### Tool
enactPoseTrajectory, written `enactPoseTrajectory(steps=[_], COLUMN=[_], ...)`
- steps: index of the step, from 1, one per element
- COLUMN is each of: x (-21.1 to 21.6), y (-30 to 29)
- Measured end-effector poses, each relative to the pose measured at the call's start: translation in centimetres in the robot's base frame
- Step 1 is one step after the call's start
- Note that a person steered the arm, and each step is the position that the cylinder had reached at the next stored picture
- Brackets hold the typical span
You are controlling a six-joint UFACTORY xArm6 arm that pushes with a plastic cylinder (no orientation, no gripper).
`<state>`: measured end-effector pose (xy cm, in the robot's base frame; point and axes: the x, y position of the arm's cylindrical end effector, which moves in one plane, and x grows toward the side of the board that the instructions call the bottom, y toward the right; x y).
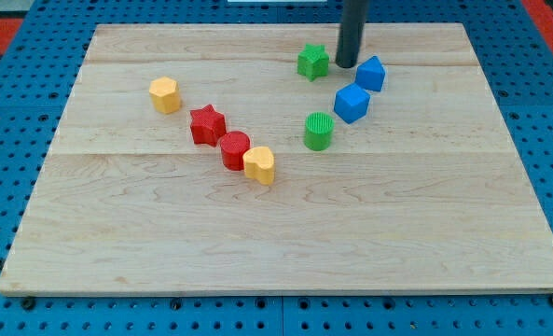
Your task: Push the green star slightly right down
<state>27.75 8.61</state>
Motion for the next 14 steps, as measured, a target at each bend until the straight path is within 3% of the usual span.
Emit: enactPoseTrajectory(steps=[1,2,4,6,7,8,9,10,12,13,14], x=[3.0,3.4,-0.2,-1.4,-2.1,-1.4,2.1,3.4,-0.1,-1.2,-6.9], y=[-0.2,-0.2,1.3,-12.5,-14.6,-8.7,-9.0,-15.1,-26.8,-25.5,-25.4])
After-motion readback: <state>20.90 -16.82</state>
